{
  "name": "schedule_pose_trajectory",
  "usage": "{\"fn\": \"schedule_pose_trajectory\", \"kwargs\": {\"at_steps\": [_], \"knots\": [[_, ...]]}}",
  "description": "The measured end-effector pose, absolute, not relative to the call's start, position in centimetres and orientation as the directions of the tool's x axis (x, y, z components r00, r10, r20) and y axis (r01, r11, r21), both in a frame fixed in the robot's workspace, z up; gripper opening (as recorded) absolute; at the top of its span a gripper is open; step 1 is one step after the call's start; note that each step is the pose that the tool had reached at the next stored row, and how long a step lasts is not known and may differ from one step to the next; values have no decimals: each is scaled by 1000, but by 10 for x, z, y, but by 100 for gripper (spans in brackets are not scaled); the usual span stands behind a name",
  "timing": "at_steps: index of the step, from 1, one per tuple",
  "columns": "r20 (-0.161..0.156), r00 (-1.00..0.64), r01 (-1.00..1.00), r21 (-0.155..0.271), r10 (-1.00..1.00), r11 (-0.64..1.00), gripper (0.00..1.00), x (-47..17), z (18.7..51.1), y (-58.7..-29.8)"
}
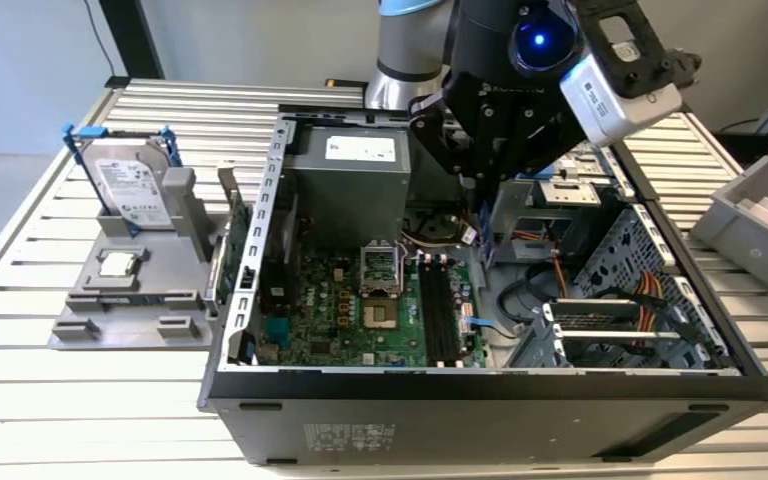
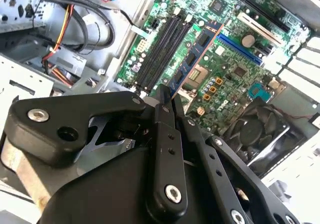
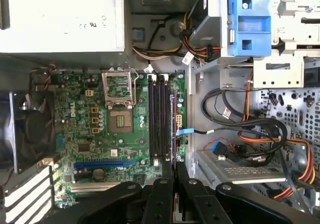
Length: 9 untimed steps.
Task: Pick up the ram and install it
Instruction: 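Insert the ram into the slot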
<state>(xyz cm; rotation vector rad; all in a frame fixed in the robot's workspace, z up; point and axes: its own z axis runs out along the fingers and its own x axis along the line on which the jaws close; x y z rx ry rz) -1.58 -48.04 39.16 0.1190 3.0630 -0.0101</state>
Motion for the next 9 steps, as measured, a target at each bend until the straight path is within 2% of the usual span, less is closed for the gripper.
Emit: {"fn": "schedule_pose_trajectory", "kwargs": {"at_steps": [9], "knots": [[-76,-979,188,-4,187,982,0,-16,392,-480]]}}
